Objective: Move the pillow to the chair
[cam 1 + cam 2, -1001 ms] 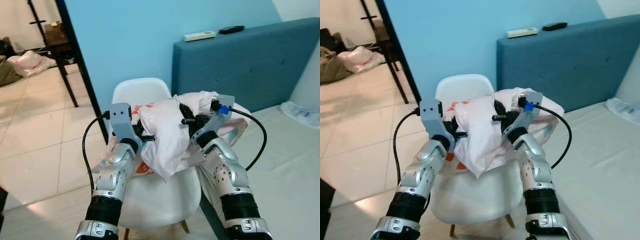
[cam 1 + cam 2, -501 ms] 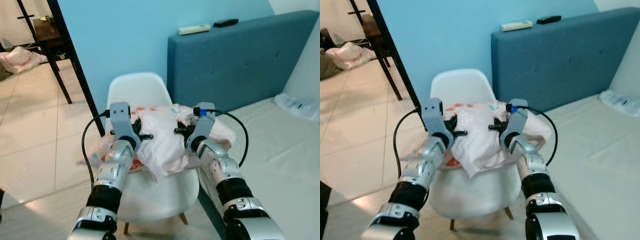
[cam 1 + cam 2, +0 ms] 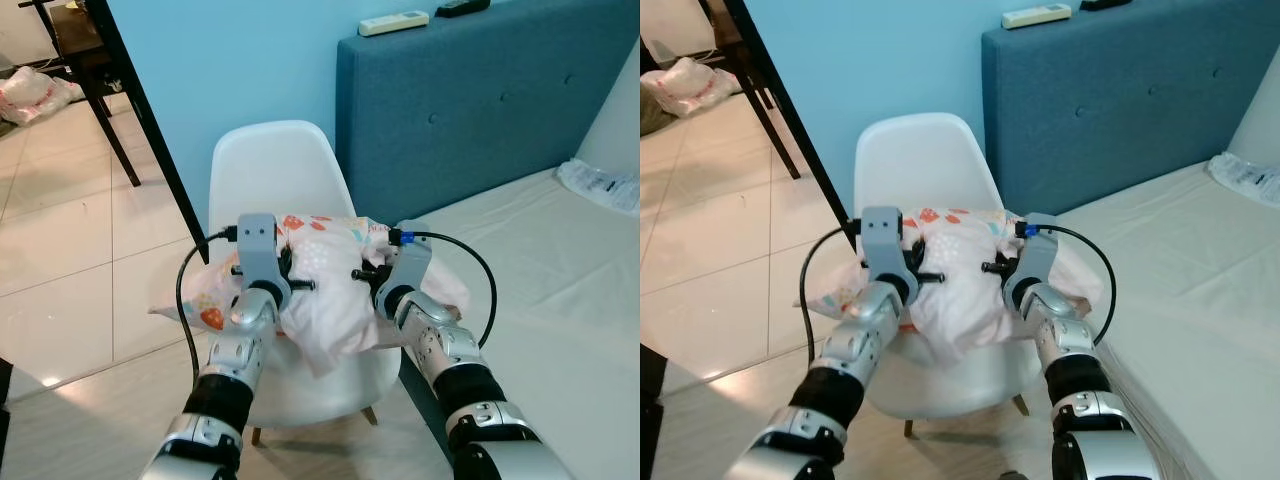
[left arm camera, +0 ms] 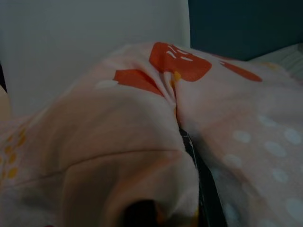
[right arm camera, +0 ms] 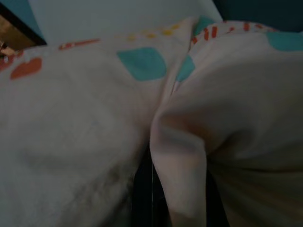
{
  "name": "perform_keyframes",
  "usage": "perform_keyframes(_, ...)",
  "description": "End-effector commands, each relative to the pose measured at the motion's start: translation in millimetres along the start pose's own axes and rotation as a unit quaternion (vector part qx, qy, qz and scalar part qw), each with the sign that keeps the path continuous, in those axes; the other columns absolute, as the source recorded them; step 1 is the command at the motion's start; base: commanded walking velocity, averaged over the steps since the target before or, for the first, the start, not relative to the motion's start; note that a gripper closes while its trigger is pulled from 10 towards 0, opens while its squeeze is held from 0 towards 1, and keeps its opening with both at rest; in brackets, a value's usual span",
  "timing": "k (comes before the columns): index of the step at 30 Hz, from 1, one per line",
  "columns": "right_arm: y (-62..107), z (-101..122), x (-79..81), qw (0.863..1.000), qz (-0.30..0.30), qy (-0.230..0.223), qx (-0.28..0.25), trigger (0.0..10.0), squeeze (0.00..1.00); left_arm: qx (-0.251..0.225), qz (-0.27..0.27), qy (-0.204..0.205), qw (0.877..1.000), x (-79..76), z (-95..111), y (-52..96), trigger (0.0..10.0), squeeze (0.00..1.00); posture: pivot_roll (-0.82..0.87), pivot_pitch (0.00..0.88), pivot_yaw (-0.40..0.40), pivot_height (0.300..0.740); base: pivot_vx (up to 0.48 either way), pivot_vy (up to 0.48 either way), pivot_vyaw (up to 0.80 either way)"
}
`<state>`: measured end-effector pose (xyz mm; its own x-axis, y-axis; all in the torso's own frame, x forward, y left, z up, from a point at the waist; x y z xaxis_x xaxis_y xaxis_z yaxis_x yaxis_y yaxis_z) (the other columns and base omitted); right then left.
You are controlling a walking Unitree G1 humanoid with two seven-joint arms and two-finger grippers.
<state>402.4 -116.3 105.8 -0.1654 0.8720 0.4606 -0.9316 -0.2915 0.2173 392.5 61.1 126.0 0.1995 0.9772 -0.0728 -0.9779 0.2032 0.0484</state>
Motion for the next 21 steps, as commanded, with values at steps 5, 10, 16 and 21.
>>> perform_keyframes(5,1.4,-8.2,20.2,0.999,0.049,-0.003,0.006,10.0,0.00,0.016,-0.009,-0.004,1.000,-8.3,-15.1,3.1,10.0,0.00,-0.12,0.220,0.073,0.680,0.000,0.000,0.00)
perform_keyframes(10,3.0,-12.7,19.2,0.999,0.044,0.007,0.012,10.0,0.00,0.021,-0.014,-0.005,1.000,-10.9,-19.7,4.8,10.0,0.00,-0.13,0.223,0.074,0.660,0.000,0.000,0.00)
perform_keyframes(16,5.2,-20.1,14.6,0.999,0.031,0.026,0.027,10.0,0.00,0.028,-0.020,-0.005,0.999,-15.5,-26.0,7.9,10.0,0.00,-0.13,0.226,0.073,0.645,0.000,0.000,0.00)
perform_keyframes(21,6.6,-22.4,12.5,0.999,0.024,0.038,0.031,10.0,0.00,0.035,-0.023,-0.005,0.999,-16.9,-31.0,9.7,10.0,0.00,-0.13,0.228,0.071,0.625,0.000,0.000,0.00)
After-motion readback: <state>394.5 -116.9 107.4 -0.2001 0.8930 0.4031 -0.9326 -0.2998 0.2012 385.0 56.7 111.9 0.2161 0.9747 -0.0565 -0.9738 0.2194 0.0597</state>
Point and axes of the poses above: a point about 5 cm out from each wrist's last joint towards the gripper, its own y axis pointing back from the gripper into the wrist, its own z axis along the axis of the wrist's last joint, x = y × z, the point moved 4 cm from there along -y, pointing out of the wrist towards the gripper, and after that the axes turned 8 degrees about -y, right-handed, at the moved point
